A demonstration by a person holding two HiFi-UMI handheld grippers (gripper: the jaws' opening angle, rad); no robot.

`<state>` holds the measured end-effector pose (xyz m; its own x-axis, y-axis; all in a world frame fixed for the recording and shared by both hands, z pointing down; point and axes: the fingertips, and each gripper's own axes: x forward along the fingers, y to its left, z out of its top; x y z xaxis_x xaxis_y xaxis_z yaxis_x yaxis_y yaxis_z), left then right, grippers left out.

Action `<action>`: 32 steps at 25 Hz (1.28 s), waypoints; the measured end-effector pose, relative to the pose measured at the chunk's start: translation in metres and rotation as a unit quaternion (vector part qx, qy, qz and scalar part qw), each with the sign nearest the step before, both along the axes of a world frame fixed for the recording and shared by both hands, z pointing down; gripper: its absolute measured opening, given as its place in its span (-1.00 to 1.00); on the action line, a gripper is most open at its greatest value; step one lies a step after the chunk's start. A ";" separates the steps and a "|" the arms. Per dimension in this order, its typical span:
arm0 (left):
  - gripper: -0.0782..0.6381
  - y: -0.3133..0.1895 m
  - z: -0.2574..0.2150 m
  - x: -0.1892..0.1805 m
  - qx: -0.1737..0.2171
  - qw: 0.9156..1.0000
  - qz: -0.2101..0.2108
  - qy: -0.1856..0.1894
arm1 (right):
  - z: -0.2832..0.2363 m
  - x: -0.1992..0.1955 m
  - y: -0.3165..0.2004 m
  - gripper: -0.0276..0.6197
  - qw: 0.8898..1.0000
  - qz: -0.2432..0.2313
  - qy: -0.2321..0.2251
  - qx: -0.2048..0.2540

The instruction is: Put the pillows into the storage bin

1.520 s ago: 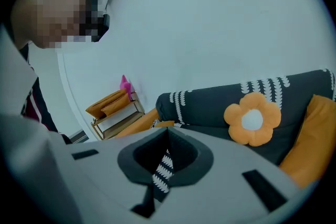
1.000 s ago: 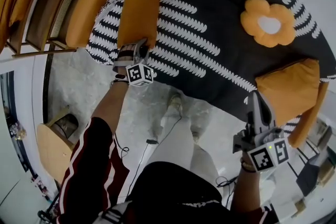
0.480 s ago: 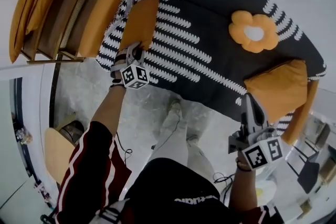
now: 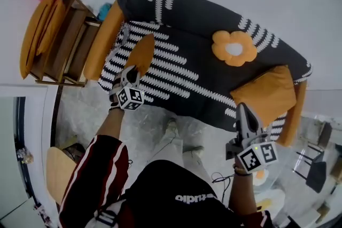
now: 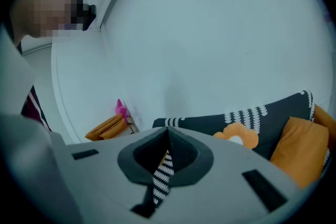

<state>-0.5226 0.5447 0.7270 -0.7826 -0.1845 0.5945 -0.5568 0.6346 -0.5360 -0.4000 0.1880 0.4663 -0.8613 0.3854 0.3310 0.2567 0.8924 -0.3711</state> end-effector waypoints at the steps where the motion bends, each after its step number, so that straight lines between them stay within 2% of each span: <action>1: -0.65 -0.005 -0.007 0.004 0.004 1.000 0.001 -0.002 | -0.005 0.005 -0.005 -0.91 1.000 0.004 -0.004 0.000; 10: -0.66 -0.071 -0.067 0.056 0.055 0.998 -0.002 -0.010 | -0.045 0.072 -0.076 -0.91 0.998 0.045 -0.032 0.004; 18: -0.67 -0.154 -0.134 0.096 0.089 0.995 0.030 -0.040 | -0.071 0.145 -0.158 -0.91 0.993 0.100 -0.058 0.005; 27: -0.67 -0.278 -0.183 0.153 0.103 0.986 0.115 -0.060 | -0.091 0.243 -0.245 -0.91 0.982 0.162 -0.093 0.007; 32: -0.67 -0.348 -0.214 0.178 0.142 0.975 0.159 -0.066 | -0.092 0.298 -0.297 -0.91 0.970 0.219 -0.097 0.026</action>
